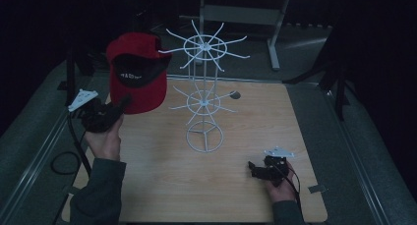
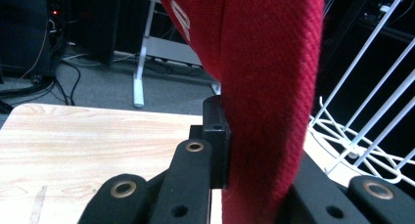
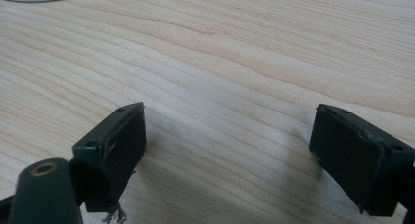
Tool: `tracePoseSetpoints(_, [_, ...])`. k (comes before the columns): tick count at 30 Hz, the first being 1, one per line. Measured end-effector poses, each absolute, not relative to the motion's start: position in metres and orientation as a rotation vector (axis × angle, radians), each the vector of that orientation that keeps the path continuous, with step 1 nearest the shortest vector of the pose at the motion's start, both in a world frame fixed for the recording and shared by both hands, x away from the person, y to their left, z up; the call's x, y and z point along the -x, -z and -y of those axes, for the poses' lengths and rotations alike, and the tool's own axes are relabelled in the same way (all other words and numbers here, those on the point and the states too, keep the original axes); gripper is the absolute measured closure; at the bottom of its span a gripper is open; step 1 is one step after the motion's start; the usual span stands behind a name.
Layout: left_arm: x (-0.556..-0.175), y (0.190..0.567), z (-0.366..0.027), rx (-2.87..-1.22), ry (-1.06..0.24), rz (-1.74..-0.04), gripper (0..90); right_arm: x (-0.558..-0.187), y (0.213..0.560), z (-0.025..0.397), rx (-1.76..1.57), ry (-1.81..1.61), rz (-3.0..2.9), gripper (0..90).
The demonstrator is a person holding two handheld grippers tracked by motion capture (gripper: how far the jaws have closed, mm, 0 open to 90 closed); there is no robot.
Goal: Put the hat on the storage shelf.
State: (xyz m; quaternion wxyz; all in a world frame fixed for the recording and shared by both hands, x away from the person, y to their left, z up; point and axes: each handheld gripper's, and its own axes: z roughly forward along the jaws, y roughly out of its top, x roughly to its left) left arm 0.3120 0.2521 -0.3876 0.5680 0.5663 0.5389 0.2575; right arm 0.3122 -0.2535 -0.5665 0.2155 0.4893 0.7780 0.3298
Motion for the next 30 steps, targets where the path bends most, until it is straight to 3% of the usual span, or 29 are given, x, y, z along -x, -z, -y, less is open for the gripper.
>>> tracePoseSetpoints(30, [-0.332, 0.356, -0.255, -1.272, -0.566, -1.200, 85.7, -0.312, 0.566, 0.254, -1.357, -0.914, -2.158, 13.4])
